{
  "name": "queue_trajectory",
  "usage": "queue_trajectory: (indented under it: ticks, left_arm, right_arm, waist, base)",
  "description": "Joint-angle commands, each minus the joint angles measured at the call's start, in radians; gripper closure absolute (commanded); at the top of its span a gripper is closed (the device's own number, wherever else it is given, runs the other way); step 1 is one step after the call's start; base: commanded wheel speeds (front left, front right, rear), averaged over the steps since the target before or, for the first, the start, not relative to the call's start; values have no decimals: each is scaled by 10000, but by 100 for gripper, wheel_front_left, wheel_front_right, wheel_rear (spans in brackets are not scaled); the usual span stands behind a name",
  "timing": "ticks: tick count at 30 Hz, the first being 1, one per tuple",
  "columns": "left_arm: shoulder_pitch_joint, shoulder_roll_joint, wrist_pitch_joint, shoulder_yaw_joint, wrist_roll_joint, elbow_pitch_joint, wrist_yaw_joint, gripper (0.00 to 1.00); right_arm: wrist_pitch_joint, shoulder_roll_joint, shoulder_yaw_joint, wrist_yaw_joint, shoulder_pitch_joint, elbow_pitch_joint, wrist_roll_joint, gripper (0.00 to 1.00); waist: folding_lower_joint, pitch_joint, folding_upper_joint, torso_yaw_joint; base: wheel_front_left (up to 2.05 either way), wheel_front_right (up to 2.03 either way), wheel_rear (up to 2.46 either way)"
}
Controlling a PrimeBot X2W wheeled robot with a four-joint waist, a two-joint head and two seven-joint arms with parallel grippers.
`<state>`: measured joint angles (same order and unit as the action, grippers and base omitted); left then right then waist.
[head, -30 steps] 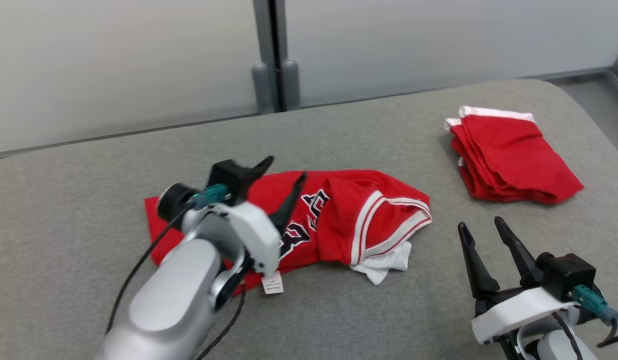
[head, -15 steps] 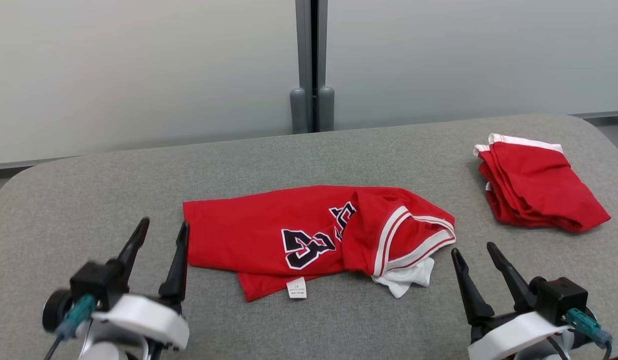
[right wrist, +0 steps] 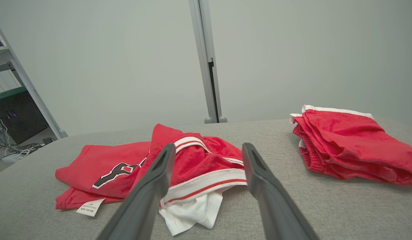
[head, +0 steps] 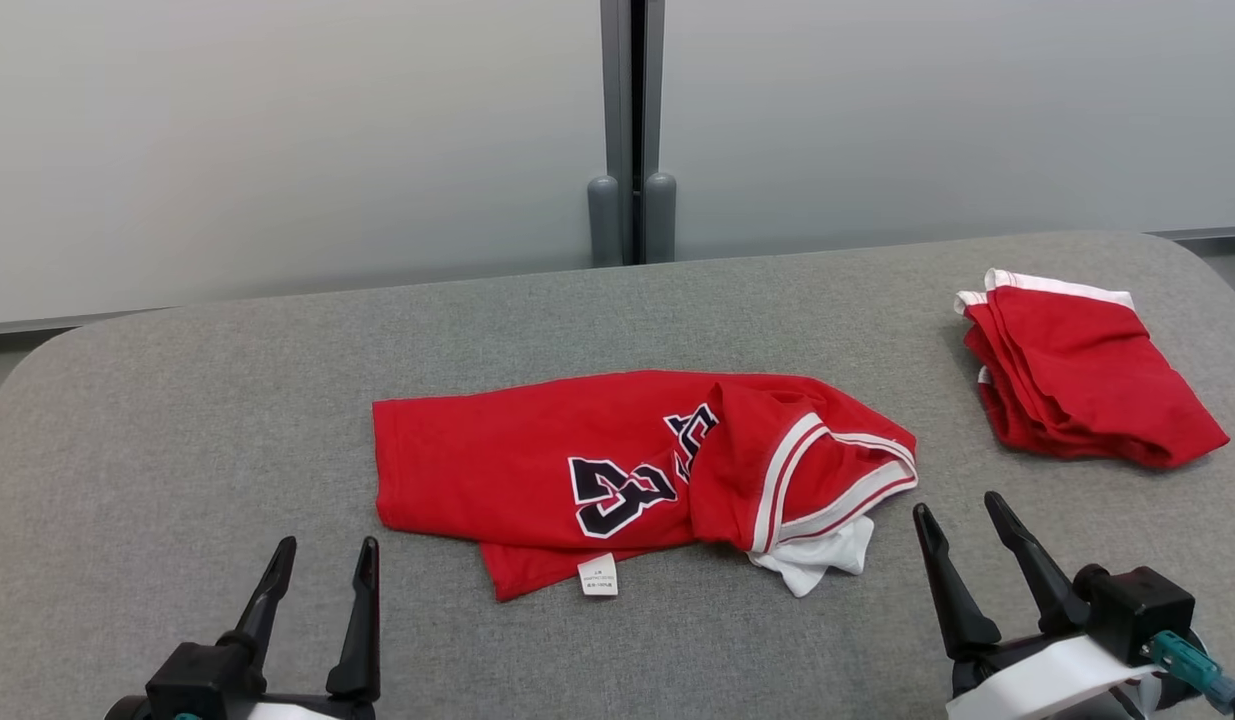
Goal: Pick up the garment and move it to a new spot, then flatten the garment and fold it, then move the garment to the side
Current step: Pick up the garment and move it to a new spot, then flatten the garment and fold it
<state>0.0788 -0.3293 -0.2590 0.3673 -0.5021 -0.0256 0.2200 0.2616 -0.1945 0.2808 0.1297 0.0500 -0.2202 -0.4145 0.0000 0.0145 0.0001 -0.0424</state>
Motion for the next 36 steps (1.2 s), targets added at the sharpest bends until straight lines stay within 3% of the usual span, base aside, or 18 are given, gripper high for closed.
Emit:
queue_trajectory:
  ticks: [1, 15, 18, 24, 29, 32, 36]
  left_arm:
    - [-74, -14, -41, -82, 44, 51, -14, 0]
    - [-166, -67, 190, -96, 34, -16, 9, 0]
    - [-328, -55, 1160, 289, -231, -405, -266, 0]
    - [-1327, 76, 3355, 1169, -816, -1897, -1215, 0]
    - [-2265, 343, 4172, 1374, -1275, -2758, -1866, 0]
    - [-2795, 498, 4583, 1397, -1500, -3183, -1998, 0]
    - [-3250, 794, 5098, 1351, -1683, -3783, -1761, 0]
  right_arm:
    - [49, -95, -11, 21, -63, 30, 54, 0]
    - [49, 39, -158, 21, 68, 3, 136, 0]
    - [49, 63, -246, 21, 86, 42, 166, 0]
    - [49, 32, -273, 21, 320, 130, 226, 0]
    - [49, 60, -342, 21, 607, 112, 331, 0]
    - [49, 119, -369, 21, 769, 107, 351, 0]
    - [49, 209, -358, 21, 962, 87, 354, 0]
  waist:
    - [0, -1, -1, 1]
    - [0, 46, -1, -171]
    - [0, 6, -1, -141]
    - [0, -393, -1, -212]
    - [0, -904, -1, -441]
    - [0, -1164, -1, -607]
    - [0, -1412, -1, -812]
  base:
    - [0, 0, 0]
    - [0, 0, 0]
    - [0, 0, 0]
    - [0, 0, 0]
    - [0, 0, 0]
    - [0, 0, 0]
    - [0, 0, 0]
